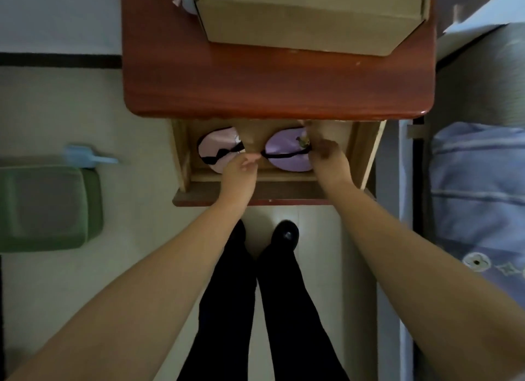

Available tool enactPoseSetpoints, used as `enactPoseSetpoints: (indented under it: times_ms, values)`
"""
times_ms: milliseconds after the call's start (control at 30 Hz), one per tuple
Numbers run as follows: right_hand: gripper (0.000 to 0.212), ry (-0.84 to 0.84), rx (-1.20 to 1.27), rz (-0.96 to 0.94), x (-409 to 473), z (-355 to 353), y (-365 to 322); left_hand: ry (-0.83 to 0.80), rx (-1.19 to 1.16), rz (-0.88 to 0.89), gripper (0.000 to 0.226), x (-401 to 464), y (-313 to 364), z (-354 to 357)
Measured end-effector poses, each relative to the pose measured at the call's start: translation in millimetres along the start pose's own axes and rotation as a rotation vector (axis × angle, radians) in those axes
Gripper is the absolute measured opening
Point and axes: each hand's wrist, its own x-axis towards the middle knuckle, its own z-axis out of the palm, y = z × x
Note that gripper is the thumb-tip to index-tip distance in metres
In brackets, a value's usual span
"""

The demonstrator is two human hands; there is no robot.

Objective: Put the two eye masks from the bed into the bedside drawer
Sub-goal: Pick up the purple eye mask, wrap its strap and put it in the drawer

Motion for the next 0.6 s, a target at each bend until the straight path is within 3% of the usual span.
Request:
enactPoseSetpoints:
  times_ms: [67, 167, 233, 367, 500, 600]
  values:
    - [0.023, -0.019, 0.226, 0.104, -30.3, -11.8, 7.1, 0.015, -0.191, -0.199, 0.027, -20.2, -13.1, -19.1]
    - [0.03, -0.294, 0.662, 0.498, -71.3, -11.5, 23.0, 0.036, -0.394, -0.552, 0.023, -48.1, -34.1, -45.1]
    - [0.038, -0.343, 0.865, 0.706, -79.9, -6.4, 33.2, 0.044, -0.604, -0.678, 0.018, -53.0, -41.5, -57.1]
    - [0.035, -0.183, 1.3, 0.712, -78.5, -7.2, 32.2, 0.124, -1.118, -0.618, 0.033, -45.2, -29.4, -63.3]
    - [0.038, -0.14, 1.372, 0.63, -94.5, -19.6, 23.1, 0.105, -1.25, -0.525, 0.049, -68.0, -10.3, -62.7]
    - [0.042, -0.138, 1.351, 0.556, -100.9, -34.4, 9.8, 0.038, -1.305, -0.459, 0.045, -78.6, 10.7, -68.0]
